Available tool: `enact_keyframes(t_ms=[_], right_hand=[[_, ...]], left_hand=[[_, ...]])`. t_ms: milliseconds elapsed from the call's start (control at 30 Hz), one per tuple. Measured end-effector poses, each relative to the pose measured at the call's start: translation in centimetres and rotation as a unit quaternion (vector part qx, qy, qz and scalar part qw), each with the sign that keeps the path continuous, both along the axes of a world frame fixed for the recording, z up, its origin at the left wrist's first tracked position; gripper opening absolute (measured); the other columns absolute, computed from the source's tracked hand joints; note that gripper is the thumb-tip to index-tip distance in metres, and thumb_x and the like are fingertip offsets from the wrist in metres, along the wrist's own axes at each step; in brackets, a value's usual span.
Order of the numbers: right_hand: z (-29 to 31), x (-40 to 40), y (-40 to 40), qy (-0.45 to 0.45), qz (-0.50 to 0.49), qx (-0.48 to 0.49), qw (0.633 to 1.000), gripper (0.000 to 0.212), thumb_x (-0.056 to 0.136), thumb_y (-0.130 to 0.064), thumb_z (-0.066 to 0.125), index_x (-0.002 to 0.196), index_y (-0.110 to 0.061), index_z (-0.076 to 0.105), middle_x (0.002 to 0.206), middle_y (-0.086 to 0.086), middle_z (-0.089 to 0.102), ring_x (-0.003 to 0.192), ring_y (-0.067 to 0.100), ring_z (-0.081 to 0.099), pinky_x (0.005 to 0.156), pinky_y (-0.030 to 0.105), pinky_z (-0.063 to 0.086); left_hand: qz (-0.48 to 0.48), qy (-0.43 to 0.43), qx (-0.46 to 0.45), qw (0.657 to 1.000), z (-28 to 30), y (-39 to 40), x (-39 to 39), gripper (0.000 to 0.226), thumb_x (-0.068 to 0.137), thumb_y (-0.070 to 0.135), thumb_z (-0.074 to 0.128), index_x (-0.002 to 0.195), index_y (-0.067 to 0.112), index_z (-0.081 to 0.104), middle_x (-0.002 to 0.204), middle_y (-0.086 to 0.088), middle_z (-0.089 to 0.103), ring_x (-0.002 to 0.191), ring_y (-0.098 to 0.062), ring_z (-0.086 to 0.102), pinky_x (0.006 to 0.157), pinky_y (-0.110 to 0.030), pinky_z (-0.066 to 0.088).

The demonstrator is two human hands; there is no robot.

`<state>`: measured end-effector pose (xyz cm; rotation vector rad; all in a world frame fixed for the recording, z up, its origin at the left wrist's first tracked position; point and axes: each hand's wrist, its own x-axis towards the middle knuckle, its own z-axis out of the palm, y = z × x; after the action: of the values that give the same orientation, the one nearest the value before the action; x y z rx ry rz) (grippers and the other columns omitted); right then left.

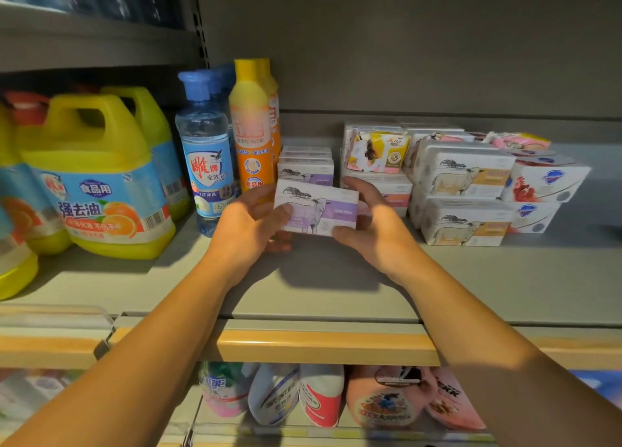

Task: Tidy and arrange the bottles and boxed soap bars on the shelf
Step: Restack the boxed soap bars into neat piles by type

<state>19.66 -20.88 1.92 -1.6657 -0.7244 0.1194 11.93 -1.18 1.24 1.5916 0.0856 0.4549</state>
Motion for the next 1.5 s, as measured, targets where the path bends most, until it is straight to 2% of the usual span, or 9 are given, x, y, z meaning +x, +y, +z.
enact_keyframes(t_ms=[200, 400, 467, 667, 833, 967, 1167, 1300, 1500], right_hand=[[-0.3, 0.8, 0.6, -0.146, -0.092, -0.061, 0.983, 0.074, 0.078, 0.0, 0.074, 0.141, -0.024, 0.043, 0.138, 0.001, 0.049, 0.125, 0.018, 0.05, 0.105, 0.037, 0.045], [-0.7, 1.3, 0.4, -0.259, -0.194, -0.062, 0.944, 0.056, 0.071, -0.012, 0.084, 0.12, -0.024, 0.06, 0.108, -0.01, 0.056, 0.096, -0.008, 0.043, 0.082, -0.006, 0.032], [-0.7, 1.3, 0.3, -0.264, -0.202, -0.055, 0.942, 0.054, 0.069, -0.011, 0.085, 0.117, -0.024, 0.061, 0.104, -0.014, 0.054, 0.094, -0.007, 0.043, 0.077, -0.008, 0.031], [-0.7, 1.1, 0.0, -0.217, -0.162, -0.088, 0.959, 0.056, 0.074, -0.02, 0.083, 0.125, -0.029, 0.061, 0.111, -0.012, 0.055, 0.101, 0.005, 0.05, 0.08, 0.004, 0.038], [-0.6, 0.9, 0.1, -0.22, -0.144, -0.154, 0.953, 0.056, 0.079, -0.022, 0.079, 0.132, -0.026, 0.059, 0.125, 0.001, 0.057, 0.099, 0.022, 0.058, 0.087, 0.029, 0.049], [-0.7, 0.7, 0.2, -0.236, -0.142, -0.202, 0.94, 0.057, 0.083, -0.027, 0.076, 0.137, -0.021, 0.056, 0.137, 0.005, 0.052, 0.117, 0.026, 0.054, 0.1, 0.038, 0.046], [0.5, -0.3, 0.5, -0.387, -0.136, -0.227, 0.883, 0.045, 0.083, -0.024, 0.075, 0.127, -0.02, 0.066, 0.127, 0.0, 0.06, 0.117, 0.027, 0.05, 0.1, 0.04, 0.042], [0.3, 0.1, 2.0, -0.434, -0.123, -0.288, 0.845, 0.048, 0.087, -0.019, 0.069, 0.134, -0.024, 0.059, 0.123, 0.0, 0.059, 0.113, 0.025, 0.048, 0.099, 0.033, 0.041], [0.5, 3.7, 5.2, -0.446, -0.138, -0.358, 0.809, 0.051, 0.092, -0.012, 0.058, 0.141, -0.019, 0.047, 0.131, 0.006, 0.049, 0.118, 0.029, 0.042, 0.09, 0.039, 0.047]], left_hand=[[0.047, -0.091, 0.165, 0.981, 0.3, -0.7, -0.4, 0.046, 0.087, 0.009, 0.072, 0.13, 0.016, 0.059, 0.116, 0.009, 0.071, 0.1, -0.01, 0.07, 0.081, -0.027, 0.059], [0.107, -0.17, 0.276, 0.94, -0.1, -1.6, -1.0, 0.052, 0.079, 0.026, 0.075, 0.129, 0.018, 0.061, 0.123, 0.002, 0.068, 0.11, -0.014, 0.066, 0.09, -0.041, 0.057], [0.121, -0.18, 0.3, 0.929, -0.2, -1.7, -1.1, 0.054, 0.08, 0.027, 0.073, 0.131, 0.017, 0.06, 0.126, 0.0, 0.067, 0.115, -0.016, 0.064, 0.092, -0.043, 0.056], [0.108, -0.106, 0.286, 0.946, 0.0, -1.1, -0.9, 0.049, 0.085, 0.018, 0.074, 0.132, 0.026, 0.059, 0.122, 0.009, 0.069, 0.108, -0.01, 0.067, 0.091, -0.041, 0.057], [0.148, -0.02, 0.375, 0.915, -0.9, -0.2, -0.1, 0.047, 0.081, 0.024, 0.078, 0.126, 0.031, 0.064, 0.114, 0.013, 0.072, 0.095, 0.001, 0.064, 0.077, -0.001, 0.045], [0.137, 0.018, 0.405, 0.904, -1.0, -0.2, 0.0, 0.044, 0.086, 0.025, 0.074, 0.128, 0.024, 0.062, 0.117, 0.003, 0.072, 0.106, -0.019, 0.068, 0.089, -0.032, 0.055], [0.105, 0.08, 0.481, 0.867, -0.3, 0.7, -1.4, 0.039, 0.088, 0.048, 0.062, 0.12, 0.026, 0.065, 0.113, 0.005, 0.072, 0.102, -0.018, 0.067, 0.082, -0.033, 0.054], [0.121, 0.099, 0.56, 0.814, -0.8, 3.0, -3.7, 0.044, 0.086, 0.055, 0.058, 0.115, 0.023, 0.067, 0.107, 0.003, 0.072, 0.094, -0.017, 0.062, 0.076, -0.033, 0.052], [0.109, 0.102, 0.594, 0.79, -1.2, 3.1, -4.5, 0.036, 0.09, 0.057, 0.049, 0.108, 0.03, 0.066, 0.105, 0.008, 0.069, 0.096, -0.02, 0.055, 0.083, -0.044, 0.051]])
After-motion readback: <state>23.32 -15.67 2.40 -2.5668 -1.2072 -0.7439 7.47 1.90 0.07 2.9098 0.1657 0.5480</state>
